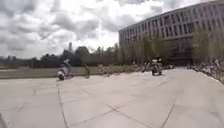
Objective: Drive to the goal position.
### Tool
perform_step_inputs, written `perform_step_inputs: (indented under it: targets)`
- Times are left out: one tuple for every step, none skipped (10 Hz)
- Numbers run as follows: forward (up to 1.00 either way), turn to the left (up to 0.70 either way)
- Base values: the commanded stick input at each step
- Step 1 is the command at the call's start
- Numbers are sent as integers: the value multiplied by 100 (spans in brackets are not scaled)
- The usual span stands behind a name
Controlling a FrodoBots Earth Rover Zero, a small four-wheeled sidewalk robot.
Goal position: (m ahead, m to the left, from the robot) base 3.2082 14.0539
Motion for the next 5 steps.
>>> perform_step_inputs:
  targets:
    - [0,70]
    - [0,70]
    - [0,70]
    - [0,70]
    - [0,70]
